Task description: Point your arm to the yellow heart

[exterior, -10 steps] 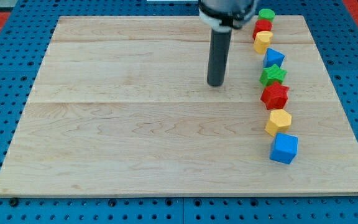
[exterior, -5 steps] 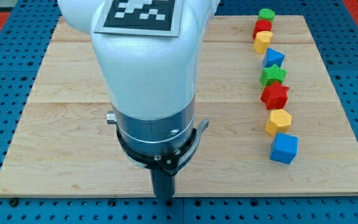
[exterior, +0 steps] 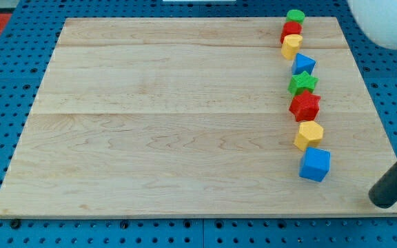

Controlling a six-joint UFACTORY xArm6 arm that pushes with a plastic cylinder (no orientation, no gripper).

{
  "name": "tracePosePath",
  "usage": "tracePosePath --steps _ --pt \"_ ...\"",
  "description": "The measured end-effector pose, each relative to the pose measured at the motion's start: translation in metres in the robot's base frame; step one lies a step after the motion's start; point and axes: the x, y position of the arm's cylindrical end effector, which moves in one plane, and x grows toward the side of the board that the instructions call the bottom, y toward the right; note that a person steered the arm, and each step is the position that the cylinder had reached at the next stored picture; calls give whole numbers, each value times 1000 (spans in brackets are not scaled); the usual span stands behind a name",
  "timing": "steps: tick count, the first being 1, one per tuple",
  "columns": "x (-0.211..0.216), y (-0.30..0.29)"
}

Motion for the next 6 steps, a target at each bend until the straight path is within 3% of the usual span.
tracePosePath --steps 2,6 --pt "-21 62" --pt "-33 85"
